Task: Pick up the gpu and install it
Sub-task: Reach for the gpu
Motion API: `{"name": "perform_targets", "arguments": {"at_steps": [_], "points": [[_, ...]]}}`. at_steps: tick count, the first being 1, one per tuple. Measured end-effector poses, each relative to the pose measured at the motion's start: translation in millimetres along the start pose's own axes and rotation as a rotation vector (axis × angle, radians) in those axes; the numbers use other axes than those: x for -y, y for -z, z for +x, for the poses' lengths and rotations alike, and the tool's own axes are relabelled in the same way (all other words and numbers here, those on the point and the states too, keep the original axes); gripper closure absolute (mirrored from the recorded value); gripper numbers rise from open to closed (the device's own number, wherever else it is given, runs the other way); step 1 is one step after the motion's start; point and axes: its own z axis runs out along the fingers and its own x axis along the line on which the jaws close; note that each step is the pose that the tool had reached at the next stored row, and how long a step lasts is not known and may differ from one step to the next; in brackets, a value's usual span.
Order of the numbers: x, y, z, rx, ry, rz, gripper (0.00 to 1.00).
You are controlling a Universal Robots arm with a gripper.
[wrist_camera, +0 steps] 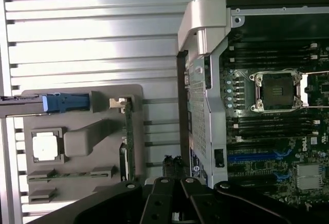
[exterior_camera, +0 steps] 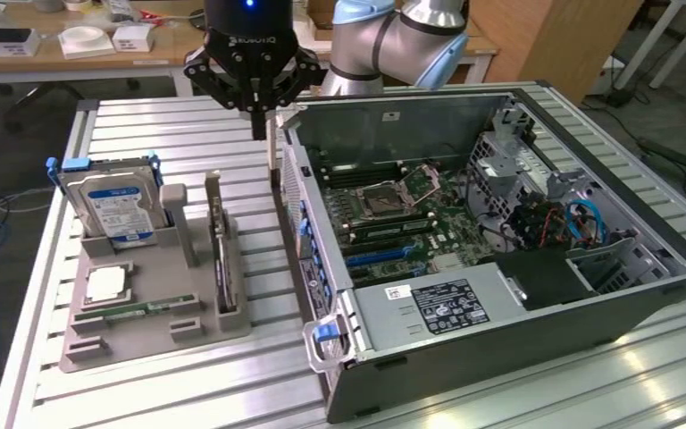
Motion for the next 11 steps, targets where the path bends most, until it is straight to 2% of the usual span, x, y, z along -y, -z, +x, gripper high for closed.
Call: {"name": "perform_targets", "arguments": {"at_steps": [11], "points": [[1.3, 0.3, 18.1, 0.0000, 0.000, 0.0000, 0.90]]}}
